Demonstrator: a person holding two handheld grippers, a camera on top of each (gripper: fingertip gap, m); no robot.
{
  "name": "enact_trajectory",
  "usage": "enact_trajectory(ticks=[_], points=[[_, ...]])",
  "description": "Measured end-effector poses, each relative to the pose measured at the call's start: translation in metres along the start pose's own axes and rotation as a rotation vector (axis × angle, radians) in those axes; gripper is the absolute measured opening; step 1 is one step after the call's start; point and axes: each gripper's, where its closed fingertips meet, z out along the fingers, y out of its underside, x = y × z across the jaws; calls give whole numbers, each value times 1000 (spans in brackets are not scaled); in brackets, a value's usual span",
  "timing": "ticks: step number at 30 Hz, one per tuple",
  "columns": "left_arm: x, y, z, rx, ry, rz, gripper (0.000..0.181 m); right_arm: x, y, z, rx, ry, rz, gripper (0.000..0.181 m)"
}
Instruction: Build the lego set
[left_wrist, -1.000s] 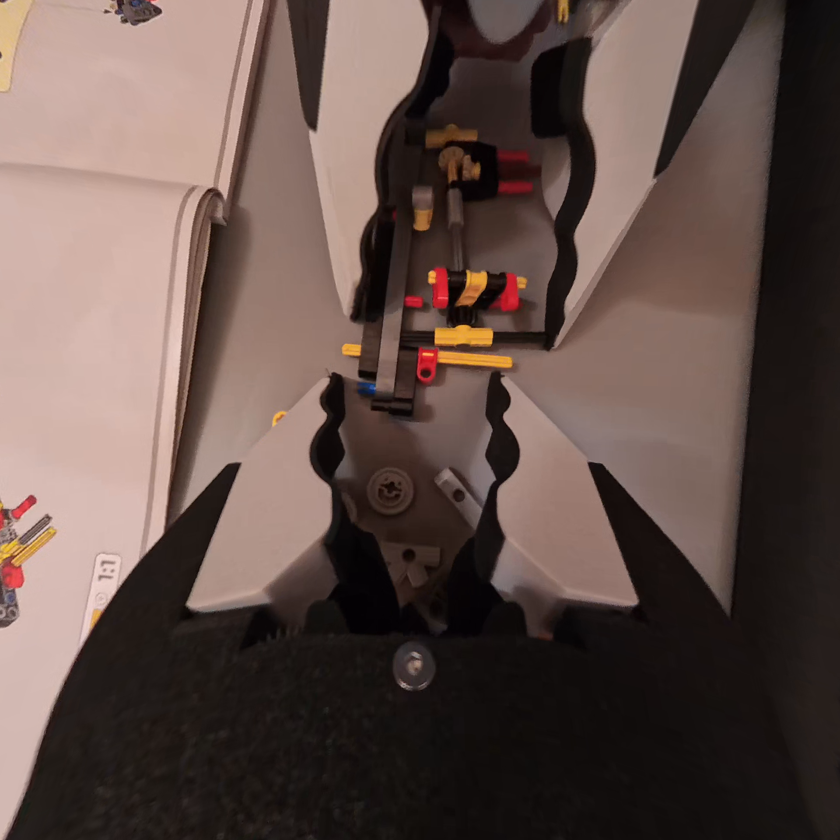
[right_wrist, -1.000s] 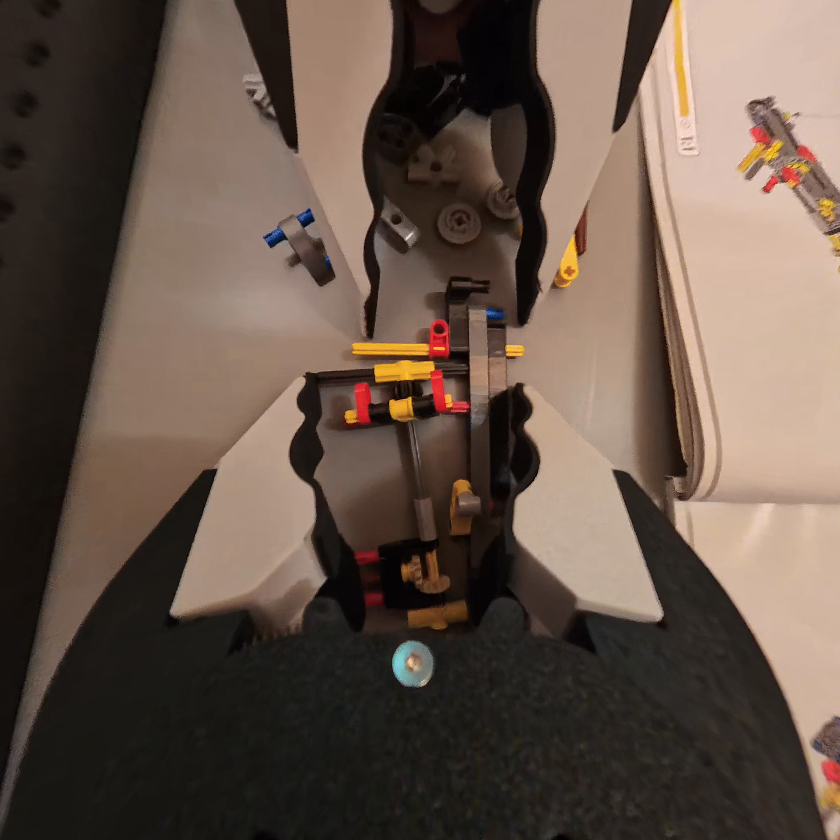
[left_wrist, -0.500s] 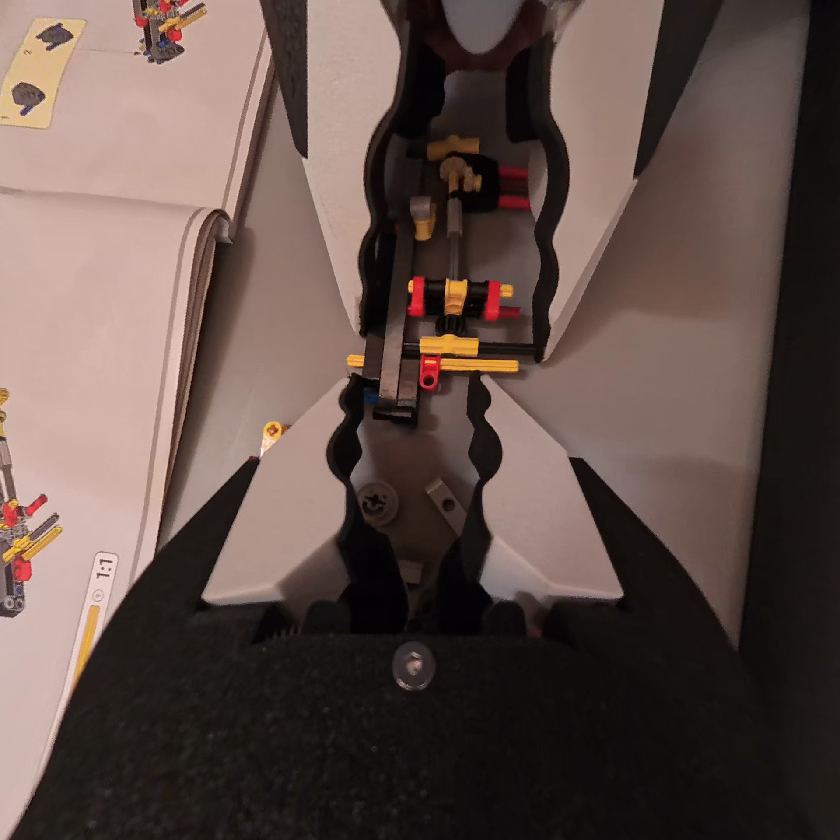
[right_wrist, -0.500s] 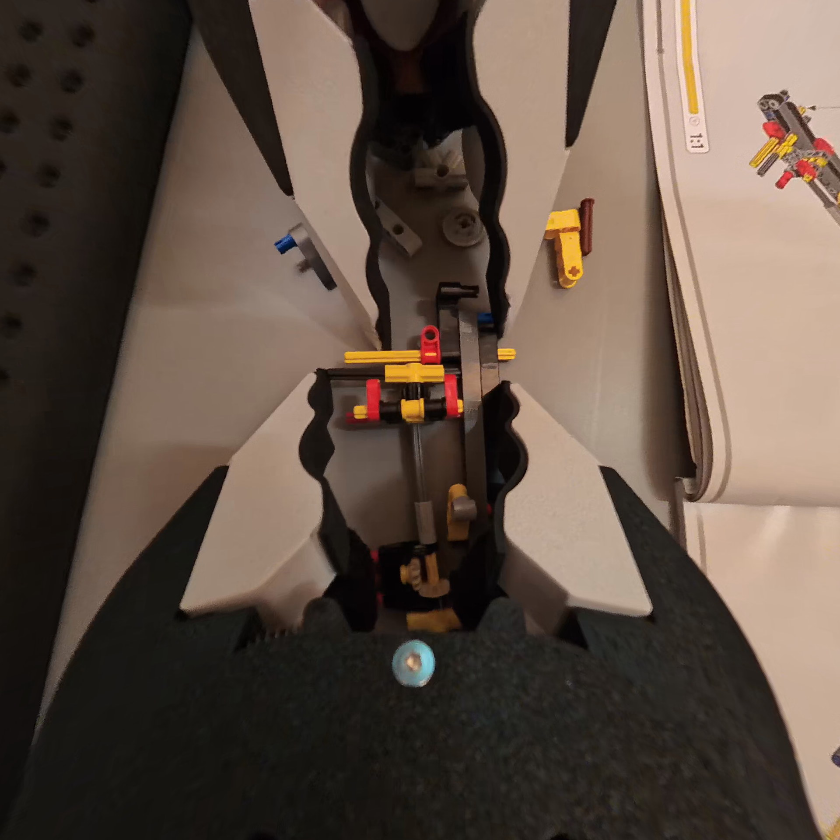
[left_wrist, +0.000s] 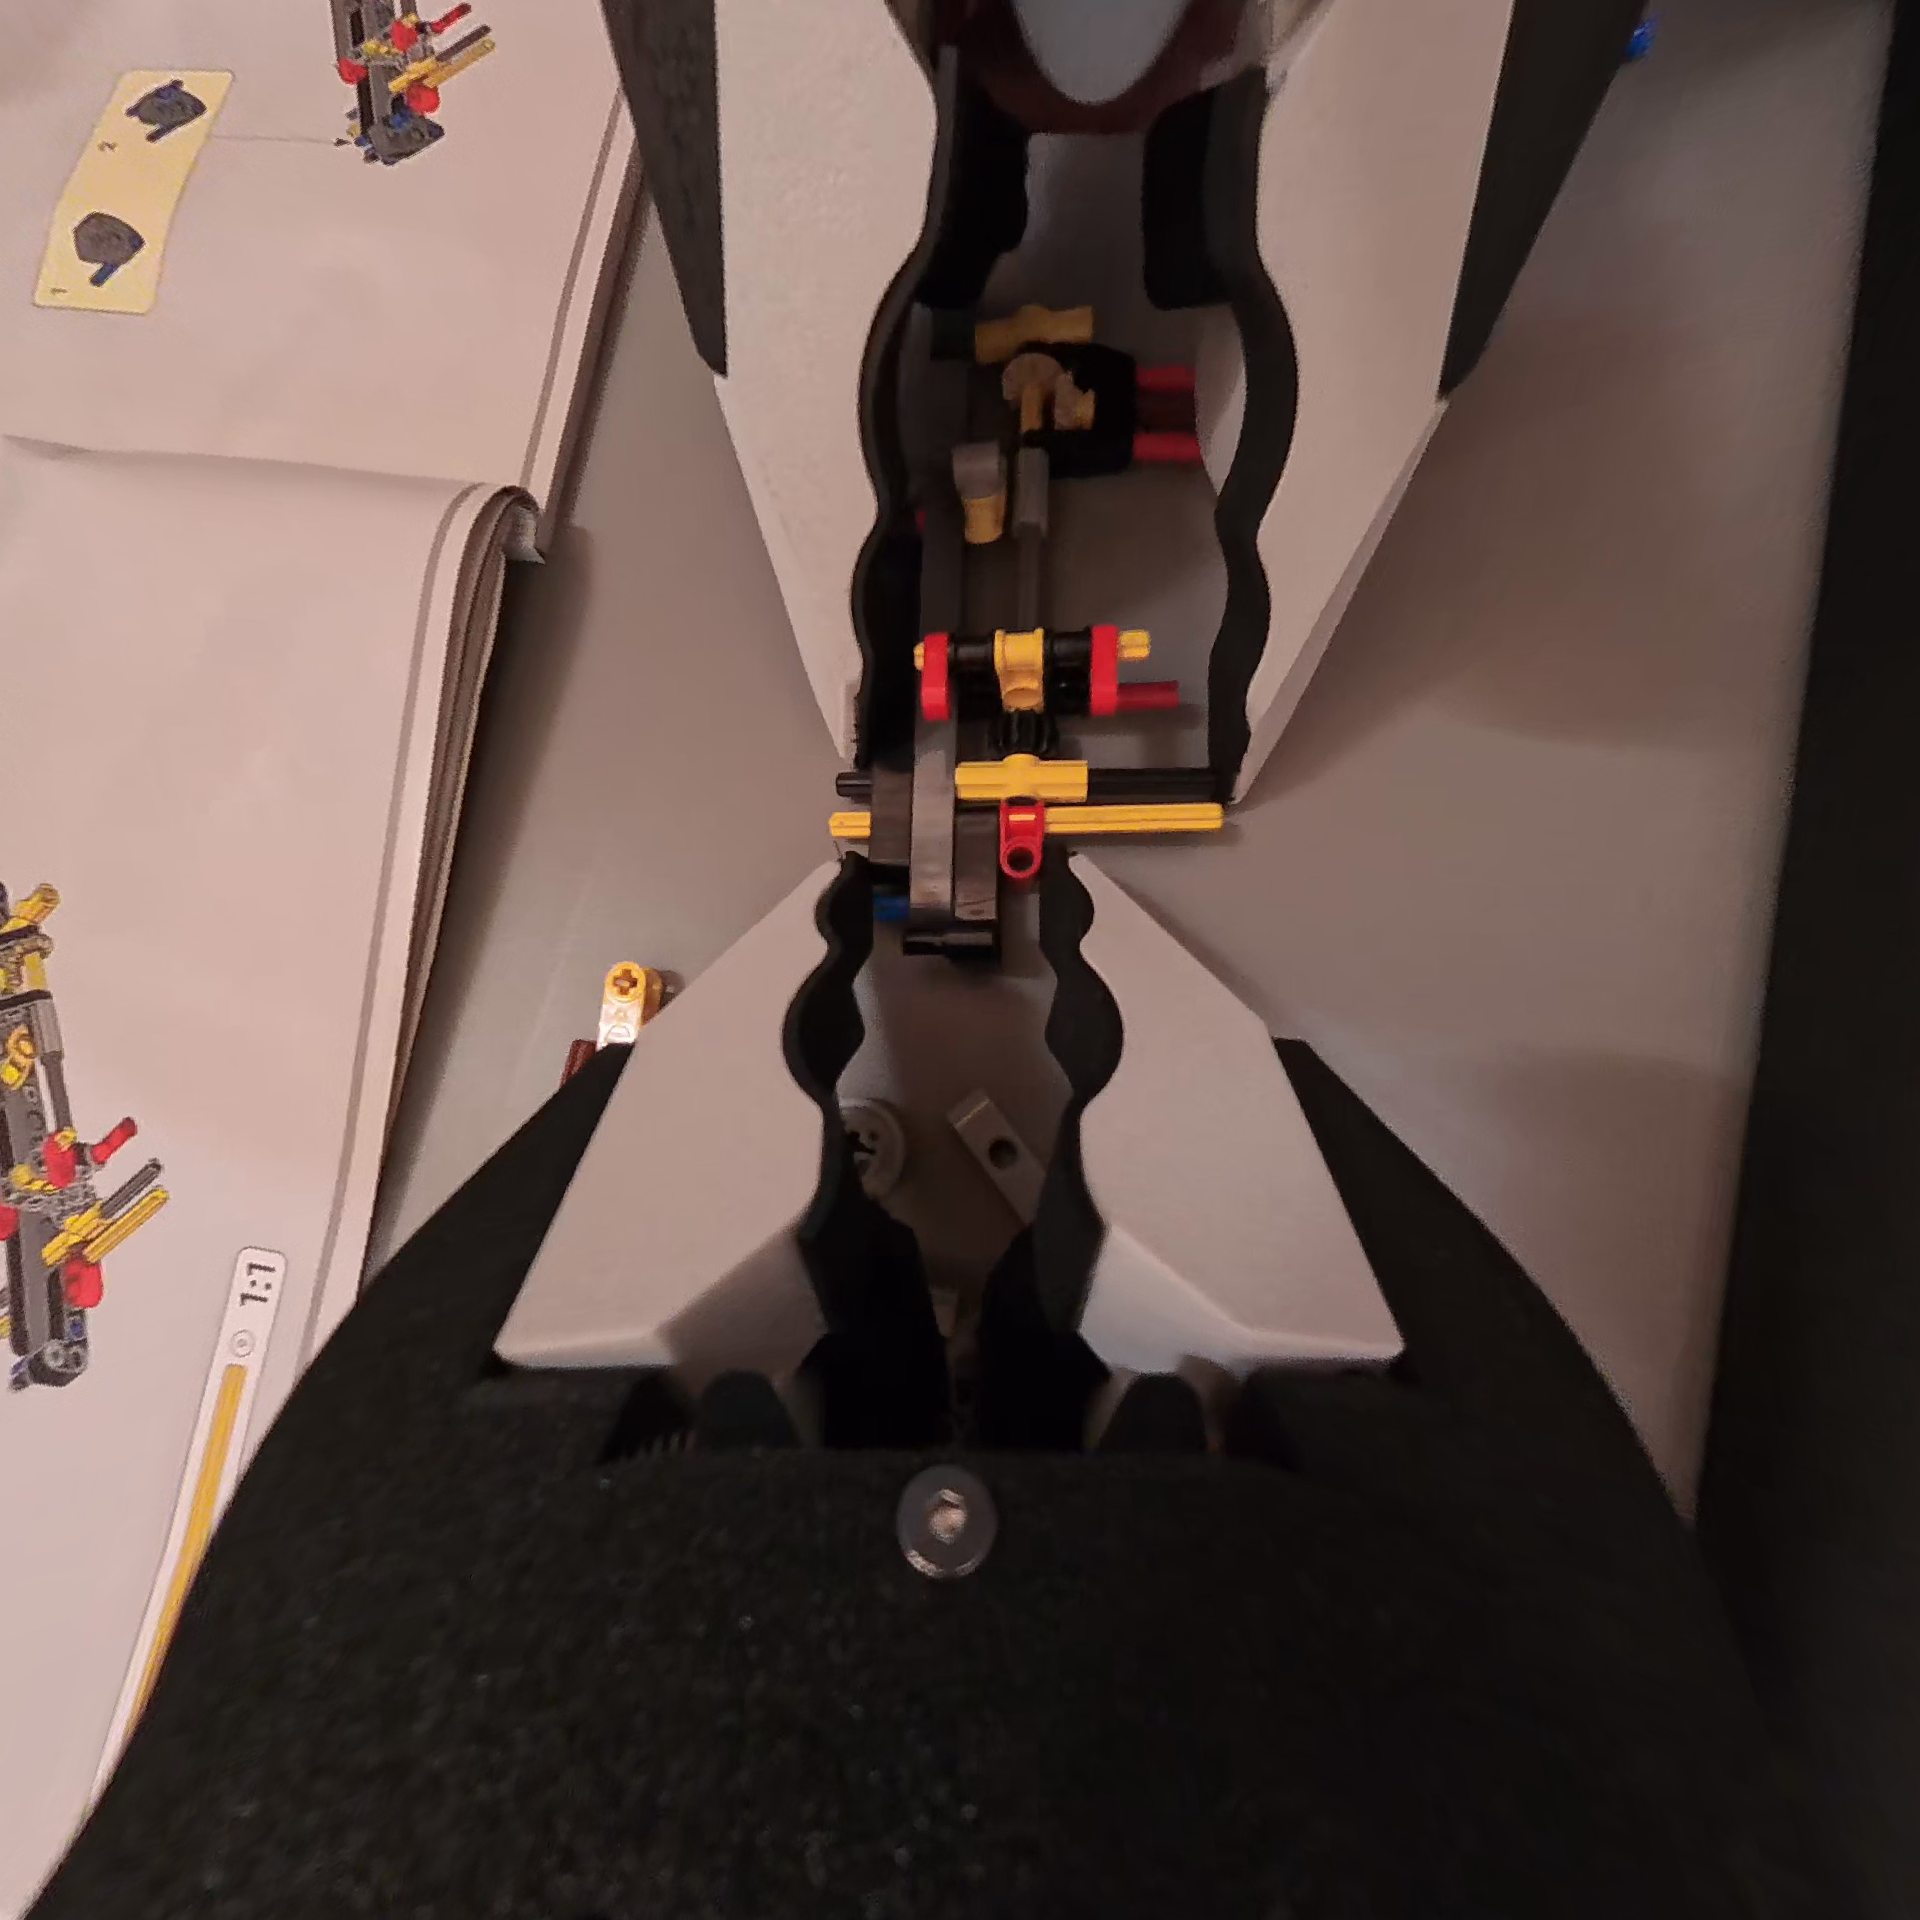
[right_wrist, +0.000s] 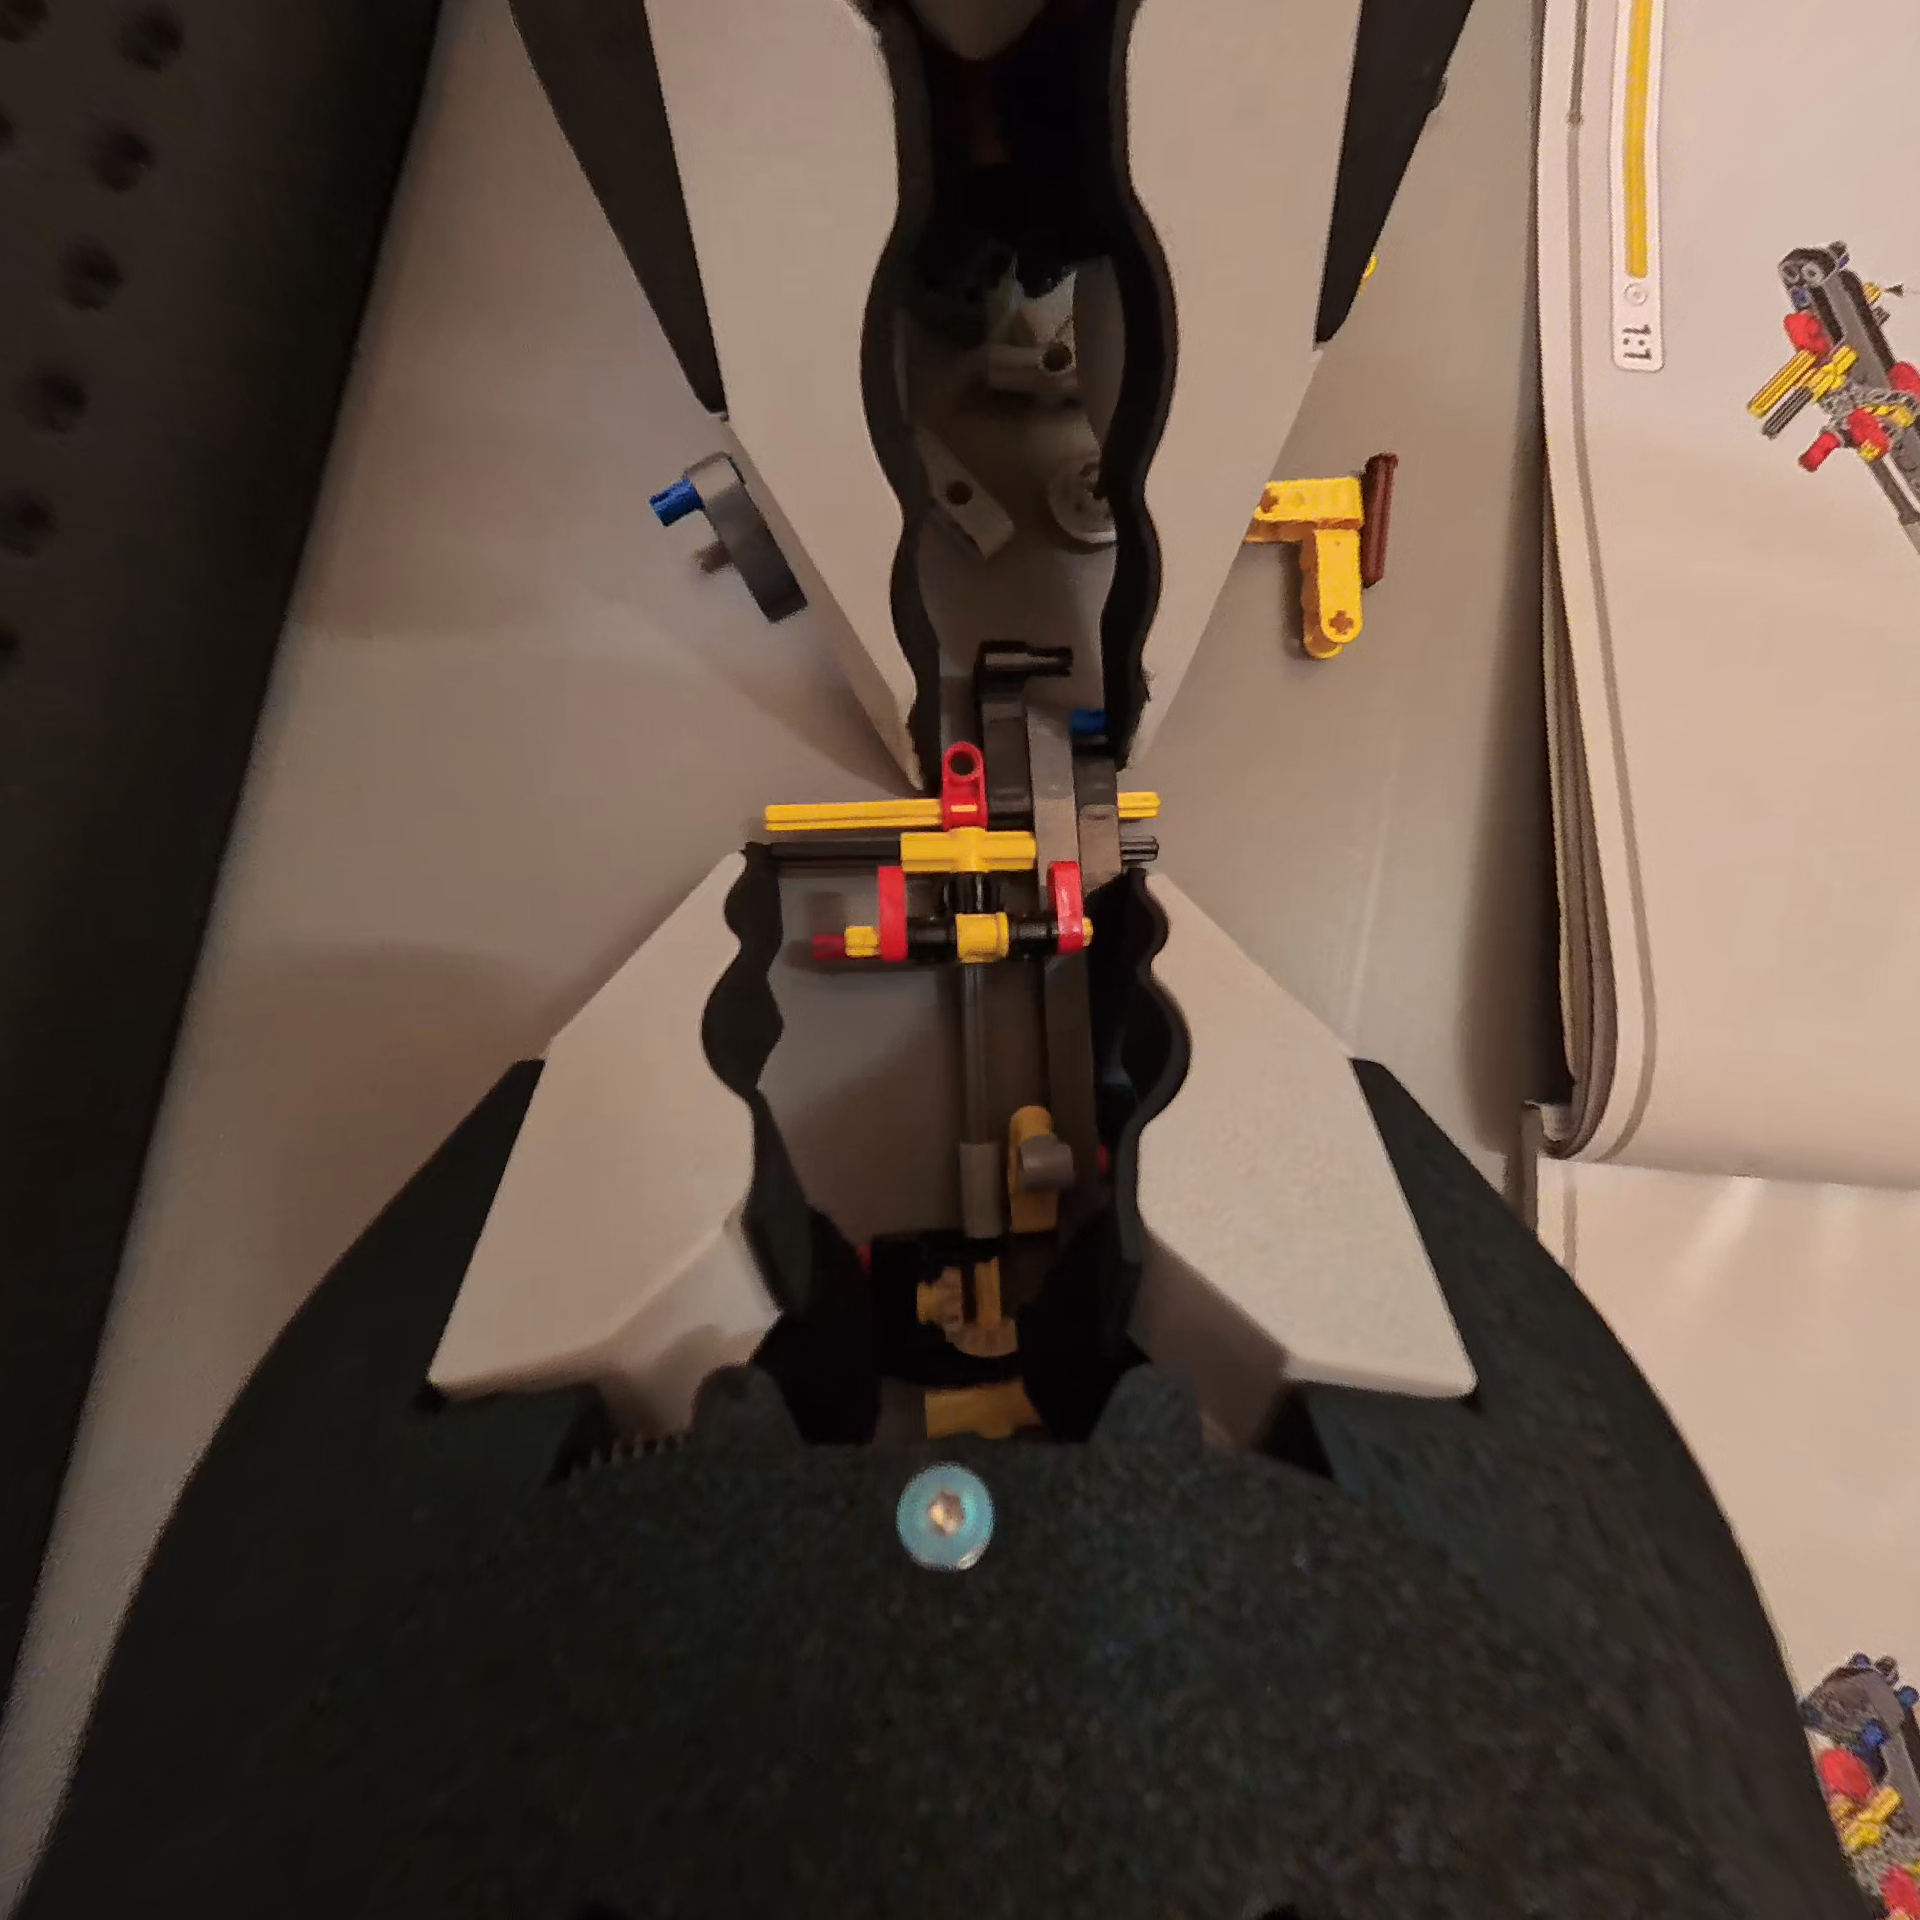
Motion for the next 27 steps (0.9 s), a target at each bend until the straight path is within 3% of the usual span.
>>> enact_trajectory(ticks=[6,8,10,14,17,20,23,27], points=[[-1,0,0,5,5,-16,30,-1,-2,-1,46,-20,37,66],[-4,1,0,1,-14,-50,30,-7,-9,-14,109,-84,122,90],[-6,2,-1,-7,-44,-53,30,-7,-9,-44,168,-113,209,76],[-7,4,-4,-32,-92,-44,30,-2,22,-81,176,70,315,57],[-5,0,-7,-23,-90,-63,30,-5,38,-83,175,254,356,42],[0,-8,-12,3,-44,-128,30,-10,33,-77,194,407,369,46],[6,-13,-17,-2,0,-195,30,-12,19,-63,157,570,239,48],[13,-21,-23,-25,17,-232,30,-1,12,-57,-39,821,-81,44]])
